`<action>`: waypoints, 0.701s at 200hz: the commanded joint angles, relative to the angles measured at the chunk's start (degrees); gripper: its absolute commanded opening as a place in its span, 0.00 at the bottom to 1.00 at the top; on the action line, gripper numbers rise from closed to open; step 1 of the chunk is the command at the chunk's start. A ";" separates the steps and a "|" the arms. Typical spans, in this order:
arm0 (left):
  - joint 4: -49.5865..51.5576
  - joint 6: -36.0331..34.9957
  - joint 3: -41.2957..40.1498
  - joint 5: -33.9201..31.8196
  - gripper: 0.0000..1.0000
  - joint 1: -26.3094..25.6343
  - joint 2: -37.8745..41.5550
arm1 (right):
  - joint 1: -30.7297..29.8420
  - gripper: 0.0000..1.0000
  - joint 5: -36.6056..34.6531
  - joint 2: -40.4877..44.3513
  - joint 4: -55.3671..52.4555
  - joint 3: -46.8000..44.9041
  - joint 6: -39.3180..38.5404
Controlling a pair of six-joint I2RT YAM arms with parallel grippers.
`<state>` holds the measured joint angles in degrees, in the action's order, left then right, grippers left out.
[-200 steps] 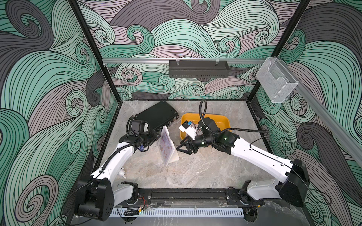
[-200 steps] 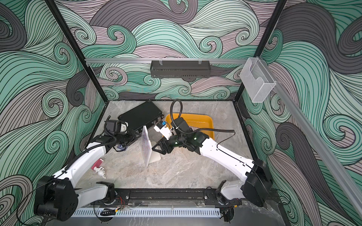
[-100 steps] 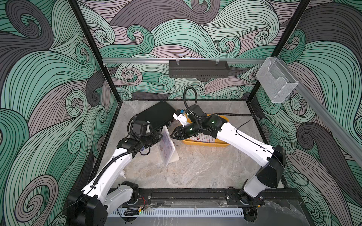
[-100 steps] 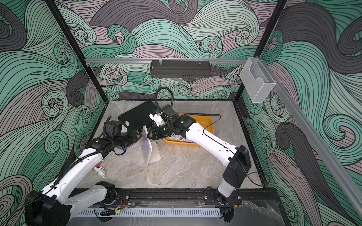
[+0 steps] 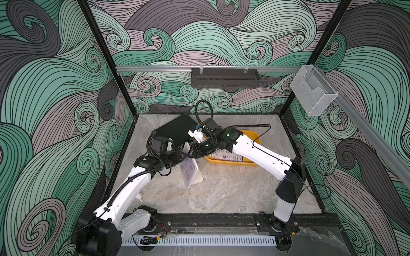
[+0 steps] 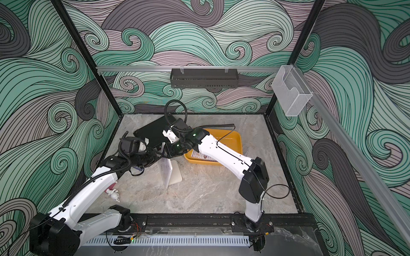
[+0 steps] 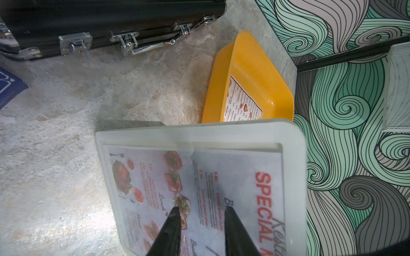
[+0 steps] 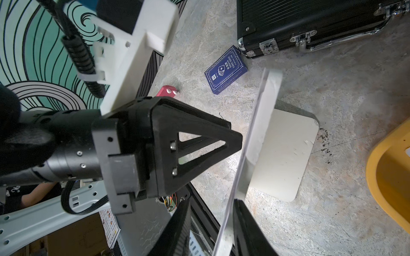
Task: Replace the menus in the menu holders
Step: Take out the menu from the menu holder.
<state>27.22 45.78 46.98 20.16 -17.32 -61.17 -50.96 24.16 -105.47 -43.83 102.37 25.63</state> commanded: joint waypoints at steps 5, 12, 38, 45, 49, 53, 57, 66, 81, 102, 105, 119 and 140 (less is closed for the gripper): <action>-0.12 -0.61 0.05 0.92 0.33 -0.30 0.00 | -0.63 0.36 -0.42 -0.77 -1.92 2.11 -0.90; -0.30 -0.60 0.02 1.11 0.33 -0.28 -0.12 | -0.72 0.36 -0.31 -0.96 -2.07 2.42 -0.93; -0.92 -0.25 -0.27 1.46 0.33 -0.30 -0.42 | -0.81 0.36 -0.25 -1.69 -2.26 3.01 -0.71; -0.94 -0.27 -0.30 1.55 0.33 -0.24 -0.40 | -0.81 0.35 -0.17 -1.75 -2.25 3.19 -0.63; -1.03 -0.26 -0.31 1.55 0.33 -0.34 -0.44 | -0.81 0.35 -0.20 -1.90 -2.23 3.19 -0.58; -0.95 -0.30 -0.28 1.55 0.33 -0.33 -0.46 | -0.81 0.36 0.09 -1.89 -2.27 3.27 -0.60; -1.03 -0.30 -0.28 1.55 0.33 -0.28 -0.53 | -0.81 0.36 0.34 -1.93 -2.31 3.38 -0.58; -1.01 -0.33 -0.34 1.55 0.33 -0.34 -0.60 | -0.87 0.35 0.95 -2.01 -2.32 3.62 -0.56; -1.28 -0.24 -0.51 1.61 0.33 -0.34 -0.71 | -0.89 0.35 2.11 -2.02 -2.30 3.96 -0.43; -1.64 -0.01 -0.60 1.55 0.33 -0.34 -1.02 | -0.90 0.35 3.57 -1.29 -2.28 4.80 -0.15; -1.65 -0.07 -0.62 1.55 0.33 -0.32 -1.12 | -0.90 0.34 3.75 -1.05 -2.23 5.01 -0.14; -1.60 0.00 -0.64 1.46 0.33 -0.34 -1.16 | -0.81 0.34 3.72 0.29 -2.28 5.60 -0.25; -1.40 -0.08 -0.59 1.22 0.33 -0.34 -1.06 | -0.79 0.34 2.59 2.64 -2.62 5.38 -0.60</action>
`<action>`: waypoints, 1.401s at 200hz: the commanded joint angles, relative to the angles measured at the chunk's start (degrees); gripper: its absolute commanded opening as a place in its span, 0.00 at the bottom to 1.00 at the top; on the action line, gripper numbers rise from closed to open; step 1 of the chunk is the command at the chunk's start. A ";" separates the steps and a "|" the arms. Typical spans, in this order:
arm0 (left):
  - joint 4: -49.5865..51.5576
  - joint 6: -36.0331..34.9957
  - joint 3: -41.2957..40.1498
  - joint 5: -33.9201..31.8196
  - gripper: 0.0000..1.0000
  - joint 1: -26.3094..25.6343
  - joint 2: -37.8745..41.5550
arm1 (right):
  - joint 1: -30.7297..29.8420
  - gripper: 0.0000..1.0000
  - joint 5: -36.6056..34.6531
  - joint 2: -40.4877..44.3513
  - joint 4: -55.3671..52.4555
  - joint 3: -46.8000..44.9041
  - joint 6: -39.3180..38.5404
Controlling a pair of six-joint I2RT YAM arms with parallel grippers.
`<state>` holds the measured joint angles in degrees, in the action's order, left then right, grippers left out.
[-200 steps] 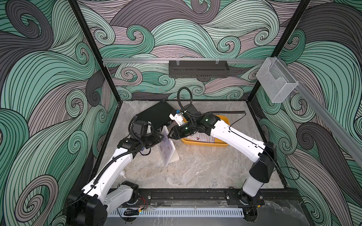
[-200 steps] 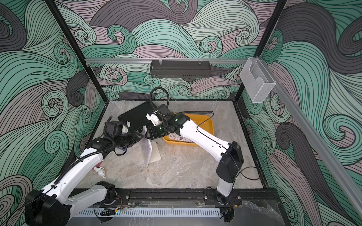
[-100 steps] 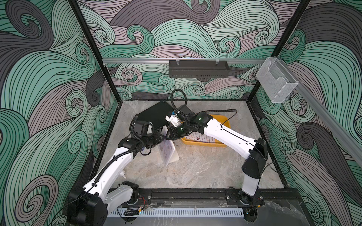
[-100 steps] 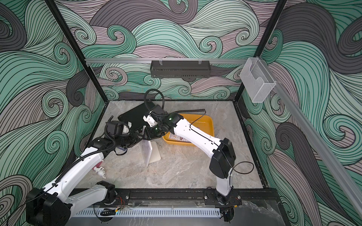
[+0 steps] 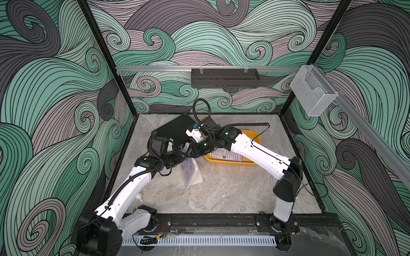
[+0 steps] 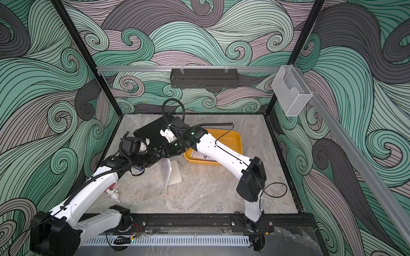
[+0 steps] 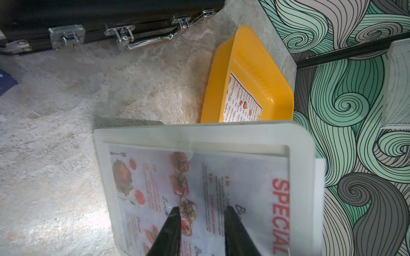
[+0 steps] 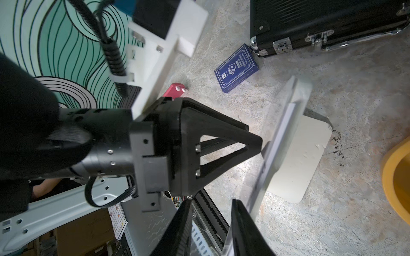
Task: Replace the menus in the menu holders
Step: Take out the menu from the menu holder.
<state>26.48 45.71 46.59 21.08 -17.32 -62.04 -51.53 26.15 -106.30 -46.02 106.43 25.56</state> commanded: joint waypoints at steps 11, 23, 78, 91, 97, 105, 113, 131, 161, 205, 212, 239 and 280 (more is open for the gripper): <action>-0.46 -0.01 -0.20 0.28 0.33 -0.34 -0.05 | -0.15 0.34 -0.83 4.52 -0.74 0.51 -0.87; -0.21 -0.23 -0.18 0.19 0.33 -0.34 0.16 | -0.15 0.34 -3.62 5.09 -1.39 -0.89 -1.36; 0.31 -0.19 -0.29 -0.24 0.33 -0.33 0.94 | -0.24 0.33 -9.25 1.02 -6.10 0.26 -2.87; 0.33 -0.19 -0.24 -0.25 0.33 -0.34 0.91 | -0.24 0.33 -8.78 -0.10 -6.67 1.49 -3.17; 0.26 -0.23 -0.26 -0.24 0.33 -0.27 0.87 | -0.24 0.33 -8.60 -0.46 -6.77 1.86 -3.24; 0.24 -0.25 -0.23 -0.26 0.33 -0.34 0.82 | -0.24 0.33 -8.57 -0.85 -6.72 2.14 -3.24; 0.20 -0.12 -0.18 -0.25 0.33 -0.34 0.77 | -0.24 0.33 -8.33 -1.24 -6.79 2.33 -3.29; 0.07 -0.01 -0.19 -0.21 0.33 -0.34 0.70 | -0.32 0.32 -7.21 -2.14 -6.77 2.94 -3.20; -0.02 -0.01 -0.29 -0.22 0.33 -0.34 0.78 | -0.41 0.20 -6.51 -3.12 -6.64 3.61 -3.16; 0.00 -0.02 -0.41 -0.23 0.32 -0.34 0.87 | -0.55 0.09 -5.81 -3.73 -6.61 4.56 -3.04; -0.02 -0.01 -0.38 -0.25 0.32 -0.34 0.86 | -0.59 0.08 -5.83 -3.75 -6.63 4.72 -2.97; -0.02 0.01 -0.38 -0.25 0.32 -0.34 0.84 | -0.59 0.00 -5.53 -3.49 -6.78 5.49 -2.82; 0.13 -0.01 -0.62 -0.58 0.32 -0.34 0.87 | -0.59 0.00 -6.29 -0.66 -8.25 7.32 -3.11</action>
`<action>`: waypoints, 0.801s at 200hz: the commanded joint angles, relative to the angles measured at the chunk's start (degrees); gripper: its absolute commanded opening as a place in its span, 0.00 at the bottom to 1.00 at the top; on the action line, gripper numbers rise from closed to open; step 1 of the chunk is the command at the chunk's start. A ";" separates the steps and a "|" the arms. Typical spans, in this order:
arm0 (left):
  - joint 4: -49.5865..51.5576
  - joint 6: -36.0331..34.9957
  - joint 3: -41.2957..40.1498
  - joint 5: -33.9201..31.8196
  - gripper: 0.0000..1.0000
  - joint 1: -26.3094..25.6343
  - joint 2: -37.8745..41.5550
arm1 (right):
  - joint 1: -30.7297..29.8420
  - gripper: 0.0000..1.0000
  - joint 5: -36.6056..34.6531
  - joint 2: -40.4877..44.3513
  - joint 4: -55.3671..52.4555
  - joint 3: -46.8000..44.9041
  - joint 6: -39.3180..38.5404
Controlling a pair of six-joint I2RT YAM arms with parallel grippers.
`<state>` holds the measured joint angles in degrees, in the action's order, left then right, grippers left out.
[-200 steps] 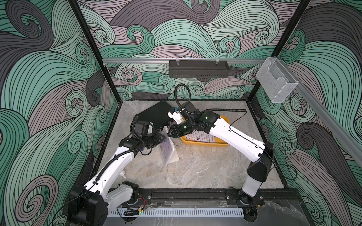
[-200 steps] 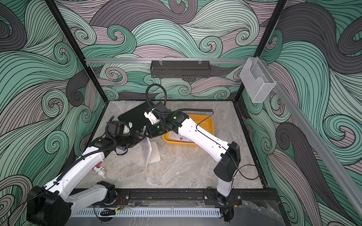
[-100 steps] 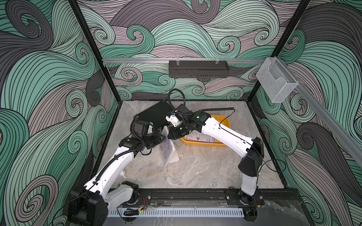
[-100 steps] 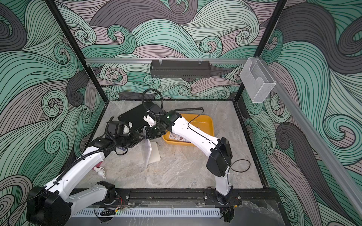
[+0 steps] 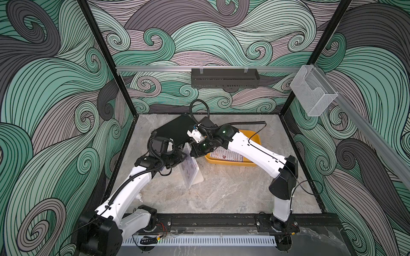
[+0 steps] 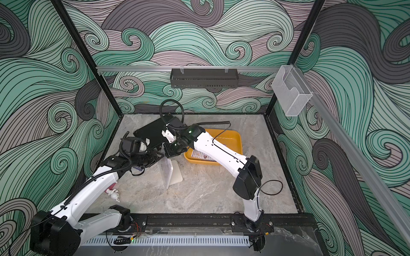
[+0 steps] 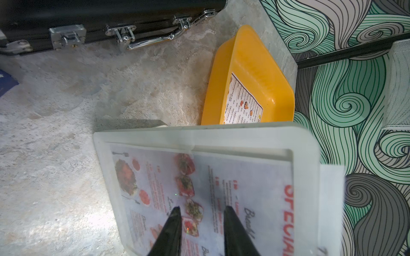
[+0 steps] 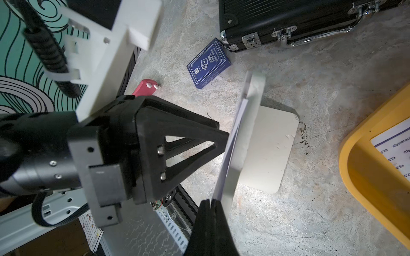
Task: Replace the menus in the menu holders
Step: Take out the menu from the menu holder.
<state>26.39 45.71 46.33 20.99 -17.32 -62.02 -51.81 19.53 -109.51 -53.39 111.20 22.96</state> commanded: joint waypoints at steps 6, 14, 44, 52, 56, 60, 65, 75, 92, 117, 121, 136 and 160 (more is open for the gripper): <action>0.15 -0.05 -0.28 -0.51 0.32 -0.30 0.86 | -0.31 0.00 0.33 2.97 -1.17 2.69 -0.60; 0.22 -0.04 -0.36 -0.56 0.32 -0.30 0.85 | -0.31 0.00 0.20 3.41 -1.57 2.87 -0.64; 0.25 -0.01 -0.51 -0.69 0.32 -0.34 0.91 | -0.22 0.13 -0.60 5.15 -2.05 2.68 -0.87; 0.33 -0.01 -0.44 -0.69 0.32 -0.34 0.92 | -0.22 0.32 -1.06 5.61 -2.13 2.19 -0.83; 0.38 0.01 -0.40 -0.70 0.32 -0.29 0.93 | -0.22 0.44 -1.34 5.88 -2.08 1.84 -0.86; 0.47 -0.03 -0.41 -0.77 0.32 -0.29 1.02 | -0.22 0.55 -1.75 6.32 -1.99 1.24 -0.97; 0.47 -0.01 -0.37 -0.84 0.32 -0.27 1.12 | -0.22 0.68 -2.37 6.79 -1.99 0.33 -1.03; 0.67 -0.11 -0.30 -1.16 0.32 -0.30 1.20 | -0.30 0.79 -3.36 8.18 -1.27 -2.29 -1.25; 0.53 -0.10 -0.57 -1.81 0.32 -0.32 1.44 | -0.47 0.81 -3.64 11.31 2.64 -7.92 -0.33; 0.26 0.08 -0.37 -2.23 0.32 -0.34 1.41 | -1.07 0.72 -3.77 13.03 6.35 -12.29 1.99; 0.26 0.08 -0.38 -2.19 0.32 -0.32 1.39 | -1.17 0.70 -3.74 12.78 6.32 -12.34 2.21; 0.50 -0.01 -0.29 -2.18 0.32 -0.34 1.42 | -1.45 0.61 -3.37 11.73 6.38 -11.93 2.58; 0.69 -0.21 -0.19 -2.23 0.32 -0.30 1.89 | -1.63 0.50 -3.16 10.15 6.44 -10.93 2.82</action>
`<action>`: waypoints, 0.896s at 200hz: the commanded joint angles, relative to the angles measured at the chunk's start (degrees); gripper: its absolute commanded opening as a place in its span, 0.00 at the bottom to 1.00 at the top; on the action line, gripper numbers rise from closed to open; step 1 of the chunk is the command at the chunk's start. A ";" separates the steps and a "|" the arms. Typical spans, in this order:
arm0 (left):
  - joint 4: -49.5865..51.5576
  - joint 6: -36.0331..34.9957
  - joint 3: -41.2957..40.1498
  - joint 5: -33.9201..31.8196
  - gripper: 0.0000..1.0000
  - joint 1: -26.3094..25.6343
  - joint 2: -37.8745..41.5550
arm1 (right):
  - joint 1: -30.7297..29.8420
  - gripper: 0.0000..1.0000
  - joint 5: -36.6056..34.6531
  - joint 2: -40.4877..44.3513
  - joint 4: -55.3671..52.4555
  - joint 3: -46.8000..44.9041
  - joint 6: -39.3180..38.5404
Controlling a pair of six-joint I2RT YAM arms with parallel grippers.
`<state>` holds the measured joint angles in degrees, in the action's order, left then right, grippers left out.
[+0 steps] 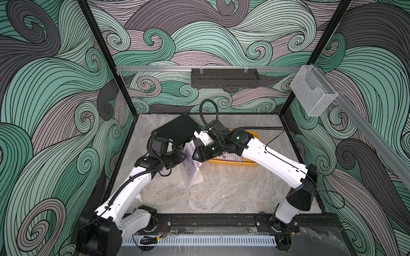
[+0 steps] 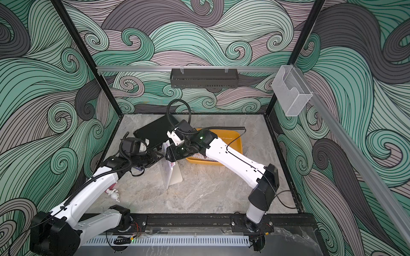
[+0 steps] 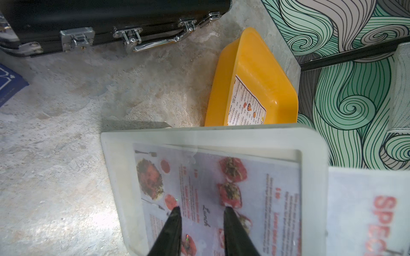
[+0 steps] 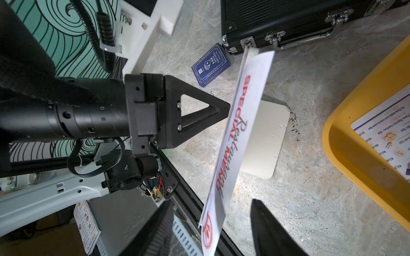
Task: Replace the menus in the menu holders
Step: Take out the menu from the menu holder.
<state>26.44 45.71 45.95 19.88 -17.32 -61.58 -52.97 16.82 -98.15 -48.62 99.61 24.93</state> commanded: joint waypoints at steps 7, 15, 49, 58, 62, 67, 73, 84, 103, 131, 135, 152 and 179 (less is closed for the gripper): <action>0.69 -0.19 0.18 -1.22 0.32 -0.33 1.58 | -0.46 0.47 -0.61 -1.52 1.62 0.76 0.93; 0.68 -0.19 0.18 -1.31 0.32 -0.34 1.77 | -0.47 0.43 -0.64 -1.96 1.67 1.03 0.91; 1.14 -0.36 0.49 -1.72 0.32 -0.30 2.25 | -0.42 0.26 -0.64 -2.99 1.59 2.07 0.75; 1.37 -0.38 0.66 -1.89 0.32 -0.26 2.36 | -0.47 0.21 -0.65 -3.18 1.39 2.36 0.69; 1.48 -0.46 0.70 -2.01 0.32 -0.32 2.49 | -0.47 0.19 -0.68 -3.17 1.34 2.53 0.59; 1.59 -0.54 0.74 -2.16 0.32 -0.29 2.65 | -0.47 0.16 -0.79 -3.25 1.25 2.74 0.43; 1.75 -0.54 0.87 -2.26 0.32 -0.26 2.80 | -0.47 0.12 -0.92 -3.25 1.04 3.09 0.19; 1.80 -0.54 1.17 -2.84 0.32 -0.22 3.04 | -0.34 0.04 -1.47 -3.04 0.27 4.16 -0.51; 2.33 -2.07 2.76 -4.85 0.34 -0.25 3.80 | -0.05 0.00 -2.14 -1.75 -1.58 6.79 -2.15; 2.73 -8.24 5.38 -12.17 0.43 -0.22 6.53 | 1.23 0.00 -1.34 0.95 -6.77 11.90 -6.55; 2.27 -9.86 5.68 -13.46 0.44 -0.25 7.21 | 1.51 0.00 -1.00 1.55 -7.57 12.50 -7.63; 0.02 -18.65 7.31 -17.04 0.50 0.00 10.32 | 2.62 0.00 -0.08 4.75 -10.25 13.45 -13.05; -5.64 -35.79 9.85 -15.79 0.58 0.01 14.54 | 3.88 0.00 -1.24 12.48 -12.24 10.14 -25.62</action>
<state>26.52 28.05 52.07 6.33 -17.32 -50.57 -50.11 16.53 -92.99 -56.58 110.91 12.43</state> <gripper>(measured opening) 0.554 0.047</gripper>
